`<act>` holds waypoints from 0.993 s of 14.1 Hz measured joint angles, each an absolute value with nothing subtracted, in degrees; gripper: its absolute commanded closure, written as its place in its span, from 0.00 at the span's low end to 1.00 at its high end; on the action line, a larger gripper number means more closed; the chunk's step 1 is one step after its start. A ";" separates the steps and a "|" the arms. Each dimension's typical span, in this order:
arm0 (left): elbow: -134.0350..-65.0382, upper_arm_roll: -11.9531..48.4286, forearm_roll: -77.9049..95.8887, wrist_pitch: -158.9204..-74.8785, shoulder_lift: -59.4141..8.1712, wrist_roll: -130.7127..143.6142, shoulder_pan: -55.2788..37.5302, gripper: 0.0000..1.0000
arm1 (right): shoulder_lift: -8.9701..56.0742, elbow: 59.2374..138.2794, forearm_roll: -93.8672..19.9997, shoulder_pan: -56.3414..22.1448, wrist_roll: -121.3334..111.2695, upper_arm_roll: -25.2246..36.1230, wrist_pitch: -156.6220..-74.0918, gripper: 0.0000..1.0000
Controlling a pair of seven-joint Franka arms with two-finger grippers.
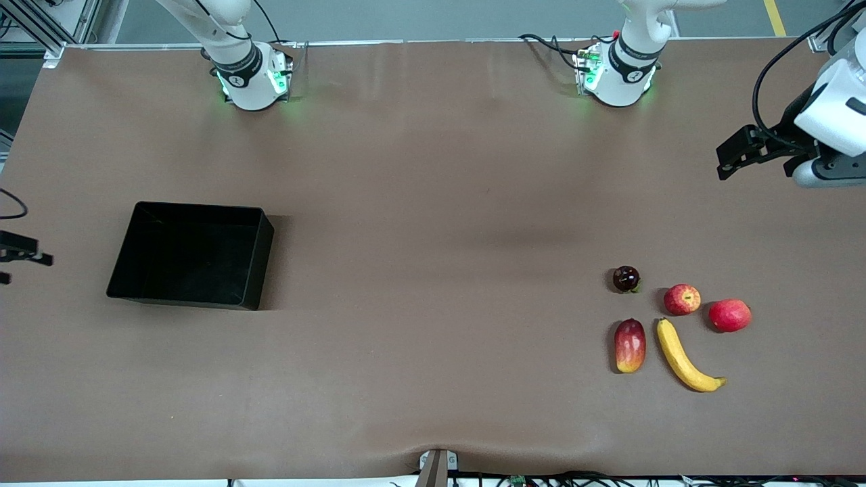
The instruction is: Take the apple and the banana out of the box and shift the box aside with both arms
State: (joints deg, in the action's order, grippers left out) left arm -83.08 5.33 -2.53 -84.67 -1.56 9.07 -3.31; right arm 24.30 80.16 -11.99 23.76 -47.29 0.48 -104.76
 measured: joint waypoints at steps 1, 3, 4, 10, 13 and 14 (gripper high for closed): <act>-83.98 5.34 -2.52 -84.79 -0.76 9.07 -3.59 0.00 | 24.25 77.19 -11.97 23.46 -47.59 0.32 -104.71 0.00; -86.50 5.33 -2.52 -85.62 1.36 9.07 -3.78 0.00 | 24.02 72.82 -11.98 22.62 -47.64 0.20 -103.77 0.00; -87.43 5.28 -2.52 -85.94 2.22 9.07 -3.78 0.00 | 24.01 71.99 -11.98 22.37 -47.64 0.10 -103.33 0.00; -88.82 5.83 -2.52 -86.39 3.21 9.07 -2.98 0.00 | 23.13 68.78 -12.14 16.20 -36.73 -0.33 -94.02 0.00; -88.82 6.35 -2.45 -86.39 3.26 9.07 -2.63 0.00 | 20.18 67.93 -9.88 11.00 -22.99 -0.48 -89.35 0.00; -88.83 6.44 -2.42 -86.39 3.26 9.07 -2.63 0.00 | 18.88 67.91 -7.89 8.99 -19.33 -0.53 -87.78 0.00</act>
State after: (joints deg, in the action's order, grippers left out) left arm -88.83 6.44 -2.42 -86.39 3.26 9.07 -2.63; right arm 18.88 67.91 -7.89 8.99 -19.33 -0.53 -87.78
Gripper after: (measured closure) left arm 0.000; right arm 0.000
